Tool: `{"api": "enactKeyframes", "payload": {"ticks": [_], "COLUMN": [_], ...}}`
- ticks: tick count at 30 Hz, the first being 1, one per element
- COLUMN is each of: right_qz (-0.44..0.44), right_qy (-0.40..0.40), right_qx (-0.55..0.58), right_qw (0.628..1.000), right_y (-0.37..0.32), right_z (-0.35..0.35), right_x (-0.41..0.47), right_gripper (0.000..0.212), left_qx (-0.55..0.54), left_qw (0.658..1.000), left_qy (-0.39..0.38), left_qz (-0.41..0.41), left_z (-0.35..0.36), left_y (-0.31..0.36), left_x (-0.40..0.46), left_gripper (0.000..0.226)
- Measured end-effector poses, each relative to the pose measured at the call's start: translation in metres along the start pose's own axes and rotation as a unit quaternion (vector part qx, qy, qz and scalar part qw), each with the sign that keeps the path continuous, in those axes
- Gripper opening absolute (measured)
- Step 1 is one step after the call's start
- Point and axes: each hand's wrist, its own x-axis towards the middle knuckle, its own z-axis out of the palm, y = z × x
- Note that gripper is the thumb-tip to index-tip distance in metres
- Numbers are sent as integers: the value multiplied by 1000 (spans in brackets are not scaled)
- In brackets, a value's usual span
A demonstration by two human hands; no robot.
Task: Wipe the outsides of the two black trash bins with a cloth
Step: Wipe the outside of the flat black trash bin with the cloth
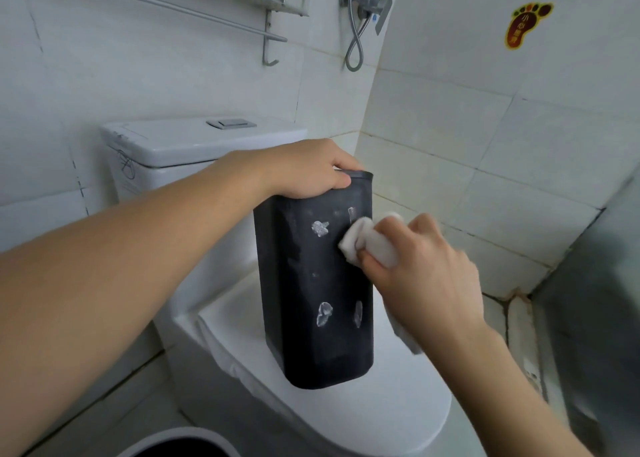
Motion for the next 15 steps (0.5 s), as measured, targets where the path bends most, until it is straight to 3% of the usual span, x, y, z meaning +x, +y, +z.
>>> {"api": "enactKeyframes", "payload": {"ticks": [4, 11, 15], "right_qz": [11, 27, 19], "right_qy": [-14, 43, 40], "right_qx": [-1, 26, 21], "right_qw": [1000, 998, 999], "right_y": [6, 0, 1], "right_z": [-2, -13, -6], "right_x": [-3, 50, 29], "right_gripper": [28, 28, 25], "left_qx": [11, -2, -10], "left_qw": [1000, 1000, 1000], "left_qy": [-3, 10, 8], "left_qz": [-3, 17, 8], "left_z": [2, 6, 4], "left_y": [4, 10, 7], "left_x": [0, 2, 0], "left_gripper": [29, 26, 29]}}
